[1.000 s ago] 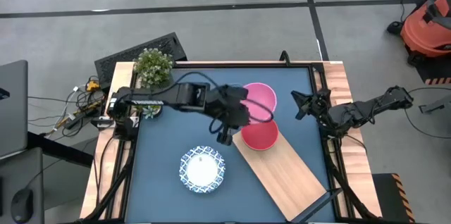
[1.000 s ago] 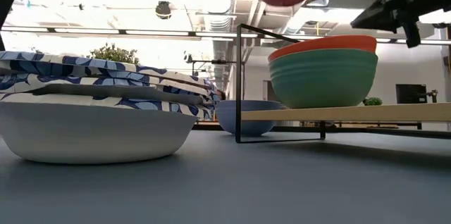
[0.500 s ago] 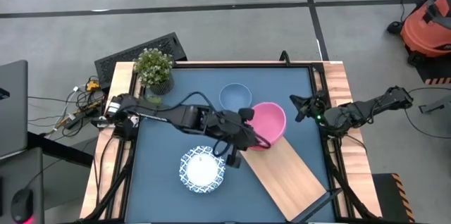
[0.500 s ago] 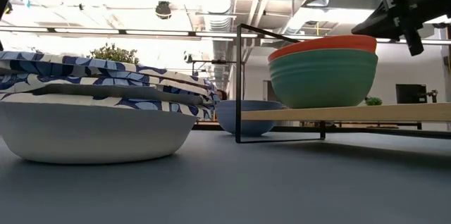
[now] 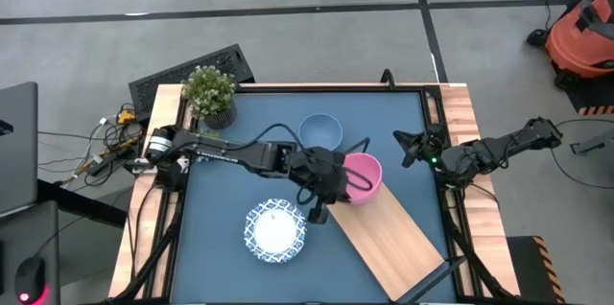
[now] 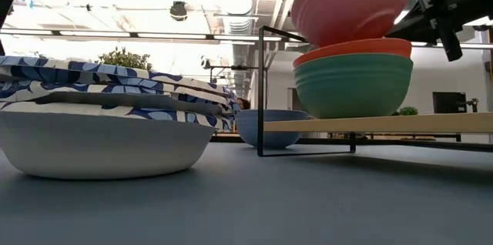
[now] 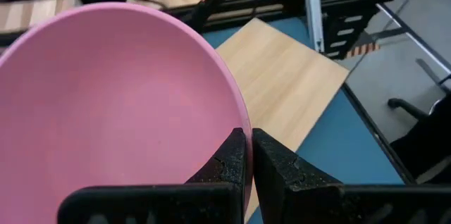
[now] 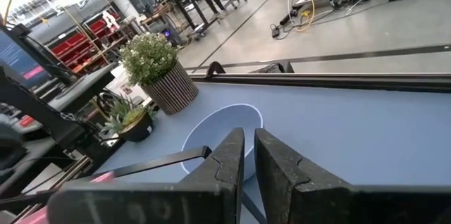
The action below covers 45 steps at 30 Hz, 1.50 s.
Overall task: Place and stack bowls onto a shelf
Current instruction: Stack the pink bowl on top of the orange bowl on the shelf
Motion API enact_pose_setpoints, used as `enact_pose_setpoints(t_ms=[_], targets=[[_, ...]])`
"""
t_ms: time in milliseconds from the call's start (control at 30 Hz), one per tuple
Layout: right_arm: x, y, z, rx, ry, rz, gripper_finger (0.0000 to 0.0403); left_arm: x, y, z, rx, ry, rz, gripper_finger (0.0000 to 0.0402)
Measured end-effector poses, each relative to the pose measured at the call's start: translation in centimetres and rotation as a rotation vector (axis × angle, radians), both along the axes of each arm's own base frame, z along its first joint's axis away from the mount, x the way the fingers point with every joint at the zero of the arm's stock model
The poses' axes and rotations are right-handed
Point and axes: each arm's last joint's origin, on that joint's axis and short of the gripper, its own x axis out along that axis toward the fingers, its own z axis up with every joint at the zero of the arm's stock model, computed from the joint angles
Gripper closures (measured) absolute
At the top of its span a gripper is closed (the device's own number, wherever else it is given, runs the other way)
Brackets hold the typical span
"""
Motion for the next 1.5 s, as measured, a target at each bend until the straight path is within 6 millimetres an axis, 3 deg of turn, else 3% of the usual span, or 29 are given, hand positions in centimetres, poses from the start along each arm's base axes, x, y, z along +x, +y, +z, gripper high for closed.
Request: enact_pose_setpoints(t_ms=[167, 467, 900, 1500], targets=[[0.0, 0.0, 0.0, 0.004, 0.002, 0.014, 0.034, 0.1, 1.2, -0.7, -0.035, 0.014, 0.012, 0.0401], [0.0, 0.0, 0.0, 0.003, 0.003, 0.014, 0.034, 0.0, 1.1, -2.4, -0.026, 0.036, 0.029, 0.0401], [0.0, 0.0, 0.0, -0.004, 0.009, 0.016, 0.034, -0.1, 0.4, -2.4, -0.014, 0.044, 0.023, 0.0401], [0.0, 0.0, 0.0, -0.003, 0.008, 0.016, 0.034, -0.1, 1.1, -2.7, 0.032, 0.055, 0.014, 0.0401]])
